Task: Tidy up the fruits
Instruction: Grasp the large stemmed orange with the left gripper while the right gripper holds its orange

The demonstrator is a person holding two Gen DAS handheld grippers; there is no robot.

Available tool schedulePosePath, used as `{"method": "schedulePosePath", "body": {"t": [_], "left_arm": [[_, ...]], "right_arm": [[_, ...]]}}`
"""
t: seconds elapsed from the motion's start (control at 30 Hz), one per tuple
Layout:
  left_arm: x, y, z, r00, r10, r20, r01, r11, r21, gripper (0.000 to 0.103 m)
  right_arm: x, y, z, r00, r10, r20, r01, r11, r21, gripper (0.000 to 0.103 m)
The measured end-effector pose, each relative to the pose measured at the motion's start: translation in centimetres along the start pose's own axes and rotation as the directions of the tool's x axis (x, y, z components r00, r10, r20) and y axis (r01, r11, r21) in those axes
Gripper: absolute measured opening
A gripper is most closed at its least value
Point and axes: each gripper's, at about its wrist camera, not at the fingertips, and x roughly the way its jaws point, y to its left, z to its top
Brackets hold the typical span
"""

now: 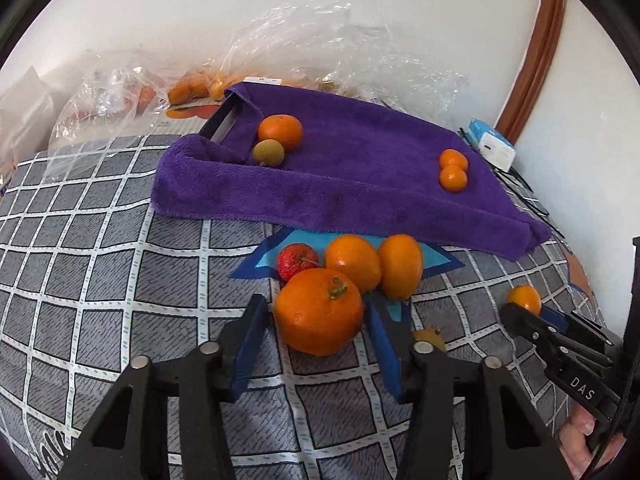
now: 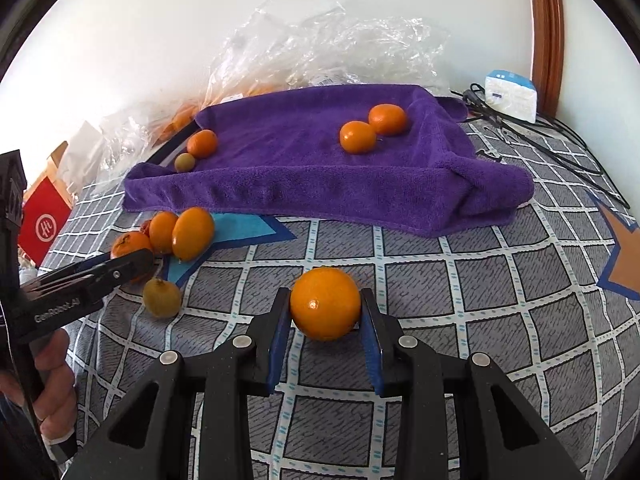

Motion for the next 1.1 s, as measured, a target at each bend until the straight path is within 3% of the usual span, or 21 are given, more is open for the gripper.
{"method": "schedulePosePath", "body": {"t": [0.23,0.57,1.1], "left_arm": [[-1.2,1.2,-0.3,0.998,-0.030,0.061,0.033,0.998,-0.056,0.040],[-3.0,1.1,-0.3,0.988,-0.025,0.151,0.033,0.998,-0.052,0.040],[-3.0,1.4,-0.3,0.988,-0.011,0.156,0.023,0.997,-0.075,0.040]], "right_arm": [[0.0,0.1,0.0,1.000,0.017,0.002,-0.017,1.000,-0.005,0.033],[-0.1,0.0,0.0,1.000,0.007,0.003,-0.007,1.000,0.003,0.033],[0.3,0.6,0.1,0.999,-0.045,-0.018,0.045,0.999,-0.011,0.033]]}}
